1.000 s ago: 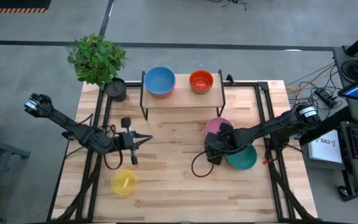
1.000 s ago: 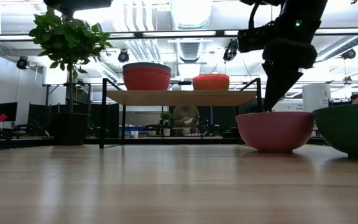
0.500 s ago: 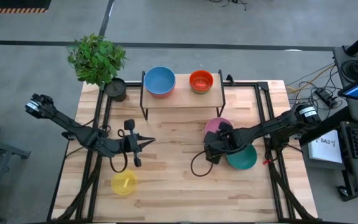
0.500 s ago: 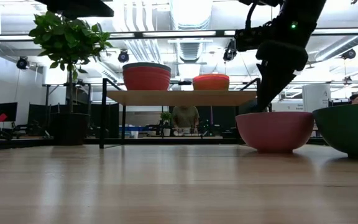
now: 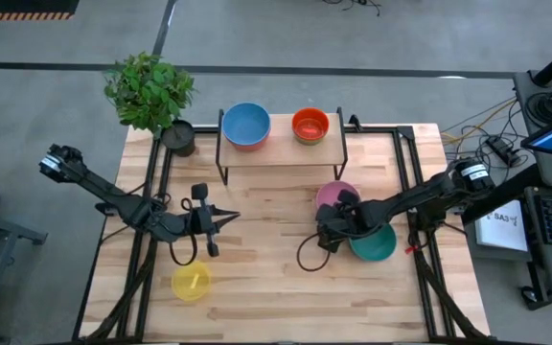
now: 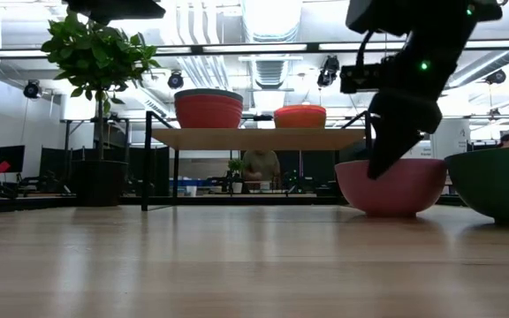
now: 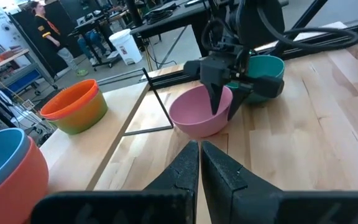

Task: Place and stack bowls onto a shelf
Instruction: Stack the large pink bowl on top of the large blue bowl on the shelf

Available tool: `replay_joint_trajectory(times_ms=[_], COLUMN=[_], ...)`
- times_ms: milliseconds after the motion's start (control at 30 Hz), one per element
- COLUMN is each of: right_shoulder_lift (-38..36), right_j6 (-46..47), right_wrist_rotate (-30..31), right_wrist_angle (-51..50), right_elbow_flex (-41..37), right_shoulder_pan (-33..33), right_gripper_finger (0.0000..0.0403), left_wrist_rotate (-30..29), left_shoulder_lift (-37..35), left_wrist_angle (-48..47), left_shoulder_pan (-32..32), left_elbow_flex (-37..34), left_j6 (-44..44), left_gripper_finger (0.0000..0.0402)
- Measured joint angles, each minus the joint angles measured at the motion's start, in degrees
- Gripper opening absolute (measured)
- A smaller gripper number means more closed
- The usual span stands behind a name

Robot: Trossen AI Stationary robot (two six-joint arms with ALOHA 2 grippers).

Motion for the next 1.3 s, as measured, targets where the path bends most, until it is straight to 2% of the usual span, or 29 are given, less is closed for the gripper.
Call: replay_joint_trajectory(times_ms=[167, 367, 567, 667, 767, 1000, 1167, 1300], right_shoulder_lift=[0.0, 0.0, -0.09, -0.5, -1.16, -2.39, -2.73, -2.73], right_j6=[-0.72, -5.19, -13.42, -17.64, -22.33, -30.16, -33.05, -34.28], right_wrist_rotate=[0.91, 1.07, -0.51, -4.91, -12.37, -33.46, -40.96, -41.96], right_wrist_angle=[1.76, 5.2, 11.41, 15.56, 20.38, 33.59, 38.69, 38.79], right_elbow_flex=[-0.99, -1.25, -1.32, -1.32, -1.25, -1.08, -1.03, -0.99], right_shoulder_pan=[-0.13, -0.13, -0.11, 0.04, 0.15, 0.15, 0.17, 0.17], right_gripper_finger=[0.0118, 0.0025, 0.001, 0.001, 0.0009, 0.0009, 0.0009, 0.0009], left_wrist_rotate=[0.0, 0.15, 1.06, 1.09, 1.35, 9.85, 14.18, 16.79], left_shoulder_lift=[0.0, 0.13, 0.65, 2.34, 5.29, 15.65, 23.67, 28.97], left_wrist_angle=[0.16, 2.14, 6.79, 10.27, 13.72, 17.57, 13.6, 3.1], left_shoulder_pan=[0.0, 0.0, 0.0, 0.0, 0.0, 0.28, 0.41, 0.95], left_elbow_flex=[0.0, 0.0, 0.0, 0.0, 0.0, 3.62, 10.2, 16.98], left_j6=[-0.13, -0.47, -0.45, -0.43, 0.0, 1.84, 5.02, 4.34], left_gripper_finger=[0.0002, 0.0031, 0.0095, 0.0135, 0.0172, 0.0229, 0.0237, 0.0233])
